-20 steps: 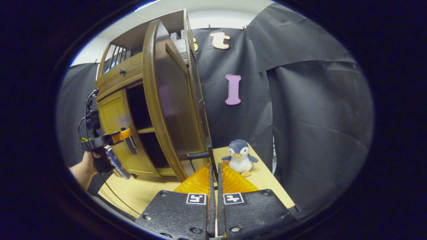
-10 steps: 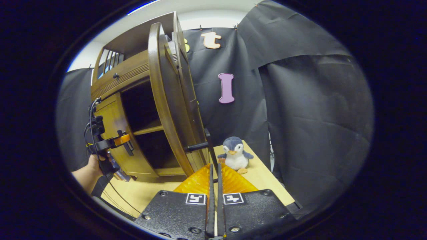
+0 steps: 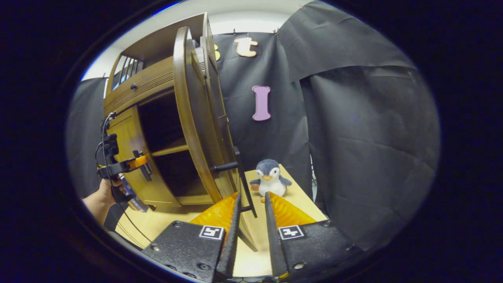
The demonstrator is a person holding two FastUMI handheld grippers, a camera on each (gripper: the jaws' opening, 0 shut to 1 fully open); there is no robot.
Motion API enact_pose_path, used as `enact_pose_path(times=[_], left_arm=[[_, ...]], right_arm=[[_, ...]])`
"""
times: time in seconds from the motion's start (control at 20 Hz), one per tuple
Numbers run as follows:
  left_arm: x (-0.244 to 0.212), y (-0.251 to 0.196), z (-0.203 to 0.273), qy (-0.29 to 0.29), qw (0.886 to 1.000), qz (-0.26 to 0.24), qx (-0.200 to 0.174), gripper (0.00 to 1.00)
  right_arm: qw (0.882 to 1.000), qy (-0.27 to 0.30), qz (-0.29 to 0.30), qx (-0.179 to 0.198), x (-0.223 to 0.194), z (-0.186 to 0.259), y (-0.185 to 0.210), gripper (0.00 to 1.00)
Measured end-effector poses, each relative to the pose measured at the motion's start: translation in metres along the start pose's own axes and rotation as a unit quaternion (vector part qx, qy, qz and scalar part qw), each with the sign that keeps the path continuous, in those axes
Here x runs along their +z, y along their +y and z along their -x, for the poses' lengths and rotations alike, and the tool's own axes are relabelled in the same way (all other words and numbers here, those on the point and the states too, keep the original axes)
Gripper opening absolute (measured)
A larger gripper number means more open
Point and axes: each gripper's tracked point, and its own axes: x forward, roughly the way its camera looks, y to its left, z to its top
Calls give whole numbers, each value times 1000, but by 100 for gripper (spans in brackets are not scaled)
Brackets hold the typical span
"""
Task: Open the right door of the double-door shoe cabinet with the right hand, and open the left door with the left hand.
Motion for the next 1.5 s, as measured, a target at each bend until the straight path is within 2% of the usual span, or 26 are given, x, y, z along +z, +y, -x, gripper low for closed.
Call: enact_pose_path(times=[0.2, 0.4, 0.75, 0.85, 1.1, 1.25, 1.45, 1.5], left_arm=[[-2, -1, 9, 3, 1000, 2, -9, 19], [-5, 2, 18, 8, 1000, 12, 8, 19], [-9, 6, 45, 14, 1000, 13, 6, 19], [-11, 8, 55, 14, 1000, 15, 8, 19], [-13, 16, 80, 17, 999, 24, 13, 19], [-15, 22, 94, 19, 999, 27, 16, 19], [-18, 28, 107, 25, 999, 29, 17, 19], [-18, 30, 110, 26, 999, 30, 19, 28]], right_arm=[[1000, -2, 3, -12, -3, 2, -2, 48], [1000, 4, 9, -15, -10, 2, -2, 50], [999, 20, 22, -20, -27, 5, -3, 55], [999, 22, 27, -21, -29, 8, -2, 54], [999, 19, 32, -18, -31, 13, 1, 60], [999, 20, 40, -10, -33, 14, 7, 57], [999, 20, 50, -6, -37, 16, 13, 59], [998, 20, 51, -5, -38, 17, 16, 59]])
